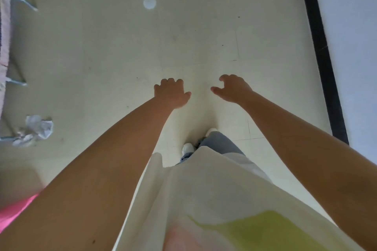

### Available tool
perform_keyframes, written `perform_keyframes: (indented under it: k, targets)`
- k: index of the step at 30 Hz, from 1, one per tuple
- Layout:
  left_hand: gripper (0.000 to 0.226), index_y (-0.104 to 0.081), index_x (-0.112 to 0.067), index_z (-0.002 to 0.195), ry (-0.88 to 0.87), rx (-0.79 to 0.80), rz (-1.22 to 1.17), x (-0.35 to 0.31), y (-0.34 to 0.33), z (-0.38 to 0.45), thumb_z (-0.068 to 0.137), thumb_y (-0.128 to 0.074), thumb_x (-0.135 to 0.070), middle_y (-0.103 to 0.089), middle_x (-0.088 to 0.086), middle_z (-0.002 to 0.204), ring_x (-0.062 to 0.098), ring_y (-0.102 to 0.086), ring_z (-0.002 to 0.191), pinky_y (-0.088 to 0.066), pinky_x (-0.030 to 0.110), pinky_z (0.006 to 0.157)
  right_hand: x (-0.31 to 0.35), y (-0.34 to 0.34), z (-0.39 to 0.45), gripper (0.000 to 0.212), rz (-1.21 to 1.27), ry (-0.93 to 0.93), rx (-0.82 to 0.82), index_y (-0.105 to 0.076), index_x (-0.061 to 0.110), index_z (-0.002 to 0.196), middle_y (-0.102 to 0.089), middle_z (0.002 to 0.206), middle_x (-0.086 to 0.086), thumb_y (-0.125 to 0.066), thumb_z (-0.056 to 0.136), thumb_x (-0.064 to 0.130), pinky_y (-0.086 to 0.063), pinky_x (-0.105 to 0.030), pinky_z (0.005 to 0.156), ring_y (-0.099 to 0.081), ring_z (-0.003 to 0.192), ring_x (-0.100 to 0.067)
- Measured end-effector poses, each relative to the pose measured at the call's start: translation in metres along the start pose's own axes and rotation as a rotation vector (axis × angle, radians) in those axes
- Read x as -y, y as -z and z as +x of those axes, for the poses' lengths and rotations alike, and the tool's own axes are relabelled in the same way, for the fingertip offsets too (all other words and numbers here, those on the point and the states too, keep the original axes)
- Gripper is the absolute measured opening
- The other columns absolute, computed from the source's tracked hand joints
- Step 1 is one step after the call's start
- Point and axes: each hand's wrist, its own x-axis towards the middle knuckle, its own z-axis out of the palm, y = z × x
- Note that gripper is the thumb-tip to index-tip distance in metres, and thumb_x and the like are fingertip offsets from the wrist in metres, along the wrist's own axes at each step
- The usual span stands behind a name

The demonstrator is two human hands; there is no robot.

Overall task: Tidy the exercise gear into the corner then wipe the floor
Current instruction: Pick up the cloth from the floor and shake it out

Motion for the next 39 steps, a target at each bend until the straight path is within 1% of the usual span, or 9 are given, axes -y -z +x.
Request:
perform_keyframes:
  k: [3, 6, 12, 17, 21, 27, 30, 34, 39]
  targets:
    - [0.054, -0.034, -0.011, 0.142, -0.023, 0.028, 0.014, 0.01, 0.043, 0.058, 0.099, -0.032, -0.044, -0.042, 0.014, 0.141, 0.03, -0.037, 0.132, -0.033, 0.04, 0.105, 0.013, 0.037, 0.059, 0.058, 0.007, -0.012, 0.03, -0.036, 0.009, 0.141, -0.043, 0.143, -0.013, -0.046, 0.094, 0.041, -0.036, -0.041, 0.107, -0.04, 0.133, -0.03]
    - [0.053, -0.034, -0.011, 0.142, -0.027, 0.032, 0.033, 0.019, 0.095, 0.123, 0.099, -0.032, -0.042, -0.041, 0.014, 0.141, 0.03, -0.037, 0.133, -0.034, 0.04, 0.105, 0.022, 0.084, 0.13, 0.059, 0.025, -0.022, 0.016, -0.036, 0.008, 0.141, -0.044, 0.142, -0.013, -0.047, 0.093, 0.041, -0.036, -0.042, 0.107, -0.04, 0.132, -0.031]
    - [0.052, -0.035, -0.011, 0.141, 0.021, 0.052, 0.063, 0.038, 0.214, 0.256, 0.099, -0.032, -0.041, -0.042, 0.014, 0.141, 0.03, -0.037, 0.132, -0.034, 0.04, 0.105, 0.047, 0.196, 0.273, 0.057, 0.074, -0.041, 0.004, -0.039, 0.009, 0.139, -0.048, 0.137, -0.014, -0.048, 0.093, 0.041, -0.039, -0.041, 0.104, -0.043, 0.13, -0.031]
    - [0.051, -0.035, -0.011, 0.142, 0.013, -0.007, 0.048, 0.045, 0.314, 0.348, 0.099, -0.033, -0.04, -0.043, 0.013, 0.141, 0.03, -0.038, 0.133, -0.034, 0.039, 0.105, 0.07, 0.292, 0.371, 0.056, 0.104, -0.045, -0.018, -0.039, 0.009, 0.139, -0.047, 0.137, -0.015, -0.048, 0.093, 0.041, -0.037, -0.04, 0.106, -0.041, 0.131, -0.031]
    - [0.048, -0.038, -0.01, 0.139, 0.004, -0.019, 0.046, 0.052, 0.384, 0.429, 0.099, -0.033, -0.038, -0.045, 0.012, 0.138, 0.029, -0.039, 0.13, -0.034, 0.038, 0.104, 0.093, 0.361, 0.449, 0.057, 0.106, -0.047, -0.047, -0.038, 0.009, 0.14, -0.045, 0.14, -0.016, -0.047, 0.094, 0.04, -0.036, -0.041, 0.107, -0.04, 0.132, -0.031]
    - [0.049, -0.038, -0.008, 0.137, -0.065, -0.052, 0.111, 0.067, 0.503, 0.569, 0.1, -0.032, -0.039, -0.044, 0.014, 0.139, 0.029, -0.039, 0.131, -0.035, 0.039, 0.104, 0.12, 0.46, 0.577, 0.056, 0.169, -0.159, -0.116, -0.039, 0.009, 0.139, -0.046, 0.14, -0.014, -0.047, 0.094, 0.041, -0.038, -0.041, 0.106, -0.041, 0.132, -0.03]
    - [0.049, -0.038, -0.008, 0.137, -0.099, -0.059, 0.14, 0.071, 0.562, 0.628, 0.1, -0.032, -0.039, -0.044, 0.014, 0.138, 0.03, -0.04, 0.13, -0.035, 0.039, 0.104, 0.132, 0.506, 0.626, 0.055, 0.207, -0.2, -0.127, -0.038, 0.009, 0.14, -0.045, 0.141, -0.014, -0.046, 0.094, 0.041, -0.038, -0.042, 0.107, -0.04, 0.132, -0.031]
    - [0.048, -0.039, -0.009, 0.137, -0.136, -0.025, 0.167, 0.058, 0.631, 0.707, 0.099, -0.033, -0.038, -0.045, 0.013, 0.137, 0.029, -0.04, 0.13, -0.035, 0.039, 0.103, 0.131, 0.562, 0.682, 0.054, 0.272, -0.267, -0.139, -0.039, 0.01, 0.14, -0.044, 0.142, -0.013, -0.045, 0.095, 0.04, -0.037, -0.041, 0.108, -0.04, 0.133, -0.029]
    - [0.047, -0.038, -0.009, 0.137, -0.252, 0.004, 0.27, 0.011, 0.698, 0.805, 0.1, -0.031, -0.037, -0.044, 0.013, 0.138, 0.029, -0.039, 0.13, -0.035, 0.038, 0.103, 0.091, 0.622, 0.759, 0.054, 0.343, -0.404, -0.151, -0.038, 0.011, 0.141, -0.043, 0.143, -0.012, -0.043, 0.096, 0.04, -0.037, -0.04, 0.106, -0.04, 0.132, -0.029]
